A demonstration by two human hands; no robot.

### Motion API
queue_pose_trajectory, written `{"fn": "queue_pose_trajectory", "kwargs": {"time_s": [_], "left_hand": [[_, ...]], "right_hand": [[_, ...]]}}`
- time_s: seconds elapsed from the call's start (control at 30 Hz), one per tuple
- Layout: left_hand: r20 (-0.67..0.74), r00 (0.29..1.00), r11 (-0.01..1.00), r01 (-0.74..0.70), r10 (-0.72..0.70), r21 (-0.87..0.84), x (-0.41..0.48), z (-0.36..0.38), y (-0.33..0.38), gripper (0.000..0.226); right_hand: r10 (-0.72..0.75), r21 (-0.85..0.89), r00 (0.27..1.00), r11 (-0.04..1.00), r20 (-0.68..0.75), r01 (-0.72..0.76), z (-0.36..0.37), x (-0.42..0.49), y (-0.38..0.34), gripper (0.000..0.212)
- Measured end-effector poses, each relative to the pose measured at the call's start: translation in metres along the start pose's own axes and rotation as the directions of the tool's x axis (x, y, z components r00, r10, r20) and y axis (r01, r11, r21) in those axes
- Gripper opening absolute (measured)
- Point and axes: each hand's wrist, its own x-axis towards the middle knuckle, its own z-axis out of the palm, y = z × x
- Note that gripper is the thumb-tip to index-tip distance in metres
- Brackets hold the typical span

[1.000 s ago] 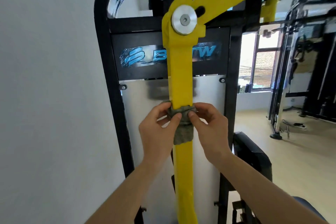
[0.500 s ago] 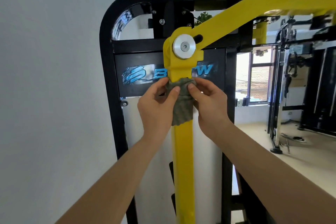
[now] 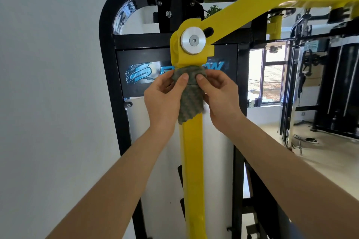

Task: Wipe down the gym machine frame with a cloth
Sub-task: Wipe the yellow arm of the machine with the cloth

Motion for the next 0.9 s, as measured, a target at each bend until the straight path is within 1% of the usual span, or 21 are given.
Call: {"fn": "queue_pose_trajectory", "kwargs": {"time_s": [0.13,0.2,0.23,0.27,0.4,0.47,0.57,0.67,0.73,0.83,0.9], "left_hand": [[0.081,0.994,0.996,0.076,-0.079,0.045,-0.025,-0.019,-0.02,0.046],[0.111,0.984,0.989,0.136,-0.141,0.052,-0.045,-0.028,-0.035,0.049],[0.118,0.981,0.987,0.15,-0.155,0.052,-0.051,-0.032,-0.039,0.051],[0.128,0.977,0.985,0.163,-0.169,0.059,-0.057,-0.037,-0.043,0.051],[0.165,0.961,0.974,0.209,-0.221,0.083,-0.079,-0.049,-0.064,0.032],[0.159,0.951,0.964,0.256,-0.265,0.072,-0.095,-0.055,-0.079,0.03],[0.144,0.933,0.944,0.325,-0.331,0.06,-0.12,-0.063,-0.101,0.031],[0.119,0.911,0.917,0.38,-0.394,0.124,-0.146,-0.072,-0.123,0.031],[0.115,0.898,0.9,0.405,-0.425,0.159,-0.165,-0.076,-0.137,0.035],[0.105,0.892,0.887,0.412,-0.439,0.208,-0.189,-0.082,-0.156,0.038],[0.096,0.888,0.872,0.413,-0.45,0.264,-0.203,-0.085,-0.168,0.034]], "right_hand": [[-0.016,-0.094,1.0,0.995,0.012,0.018,-0.016,-0.024,0.021,0.022],[0.014,-0.141,0.999,0.99,0.029,-0.009,-0.026,-0.038,0.039,0.022],[0.02,-0.131,0.999,0.991,0.034,-0.015,-0.03,-0.043,0.044,0.022],[0.028,-0.122,0.999,0.992,0.034,-0.024,-0.034,-0.048,0.049,0.022],[0.072,-0.135,0.996,0.989,0.046,-0.065,-0.049,-0.073,0.074,0.02],[0.116,-0.137,0.992,0.985,0.045,-0.109,-0.058,-0.089,0.09,0.019],[0.145,-0.169,0.988,0.976,0.045,-0.135,-0.072,-0.112,0.114,0.021],[0.187,-0.189,0.981,0.967,0.052,-0.174,-0.086,-0.135,0.138,0.022],[0.238,-0.206,0.97,0.953,0.047,-0.223,-0.097,-0.15,0.154,0.022],[0.309,-0.229,0.95,0.929,0.052,-0.29,-0.112,-0.17,0.175,0.023],[0.353,-0.238,0.934,0.913,0.059,-0.33,-0.12,-0.181,0.186,0.025]]}}
